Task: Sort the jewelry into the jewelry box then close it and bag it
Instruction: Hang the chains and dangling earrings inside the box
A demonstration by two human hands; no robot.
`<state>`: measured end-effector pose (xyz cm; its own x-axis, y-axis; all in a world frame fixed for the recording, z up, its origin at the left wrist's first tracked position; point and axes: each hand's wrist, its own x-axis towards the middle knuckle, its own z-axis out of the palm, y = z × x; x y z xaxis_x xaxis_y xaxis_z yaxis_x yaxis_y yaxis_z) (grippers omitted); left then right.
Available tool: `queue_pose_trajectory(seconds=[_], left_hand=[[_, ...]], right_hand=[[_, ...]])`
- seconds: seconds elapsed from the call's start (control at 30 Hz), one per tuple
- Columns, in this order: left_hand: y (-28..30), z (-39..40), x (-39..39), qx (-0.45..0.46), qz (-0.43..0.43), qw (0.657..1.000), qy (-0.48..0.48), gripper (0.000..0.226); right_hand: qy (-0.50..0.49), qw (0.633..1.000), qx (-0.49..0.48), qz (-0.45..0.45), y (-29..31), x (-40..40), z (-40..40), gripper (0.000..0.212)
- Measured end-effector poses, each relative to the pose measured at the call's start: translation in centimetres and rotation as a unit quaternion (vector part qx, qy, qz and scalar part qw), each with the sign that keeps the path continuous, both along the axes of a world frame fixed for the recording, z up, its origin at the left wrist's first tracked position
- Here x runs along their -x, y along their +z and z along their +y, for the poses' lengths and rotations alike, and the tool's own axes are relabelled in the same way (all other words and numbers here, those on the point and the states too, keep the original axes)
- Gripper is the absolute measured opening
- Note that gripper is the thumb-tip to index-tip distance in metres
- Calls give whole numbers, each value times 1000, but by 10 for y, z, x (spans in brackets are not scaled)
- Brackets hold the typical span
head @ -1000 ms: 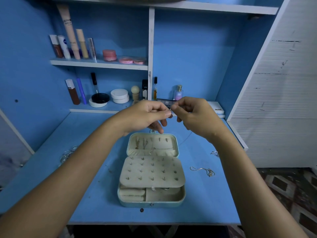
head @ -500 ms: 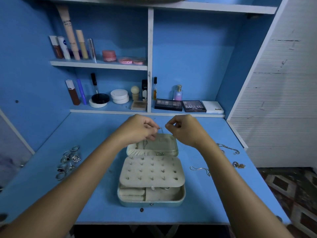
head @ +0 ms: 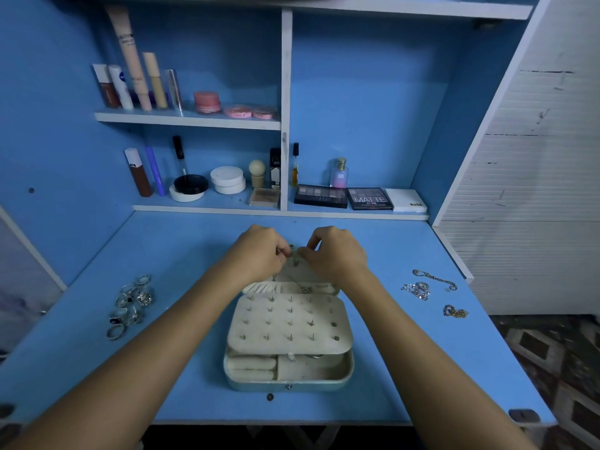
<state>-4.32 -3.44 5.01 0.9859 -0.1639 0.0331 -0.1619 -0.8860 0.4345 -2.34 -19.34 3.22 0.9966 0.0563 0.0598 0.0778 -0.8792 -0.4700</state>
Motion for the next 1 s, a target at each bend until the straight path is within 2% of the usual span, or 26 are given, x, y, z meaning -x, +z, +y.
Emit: queue_pose_trajectory(seconds=[0.23, 0.57, 0.73, 0.87, 1.0], left_hand=[[-4, -3, -5, -62, 21, 998, -2, 33], [-10, -3, -12, -112, 32, 993, -6, 30], [-10, -3, -11, -90, 8, 996, -10, 28], [-9, -2, -10, -61, 33, 997, -21, 19], [-5, -4, -9, -38, 61, 997, -23, 20]], right_hand=[[-28, 999, 22, 7, 0, -1, 9, 15], [-54, 998, 5, 23, -6, -1, 13, 8], [-62, 998, -1, 30, -6, -4, 14, 6], [-57, 998, -5, 40, -4, -4, 12, 8], [-42, 997, -3, 66, 2, -2, 4, 5]])
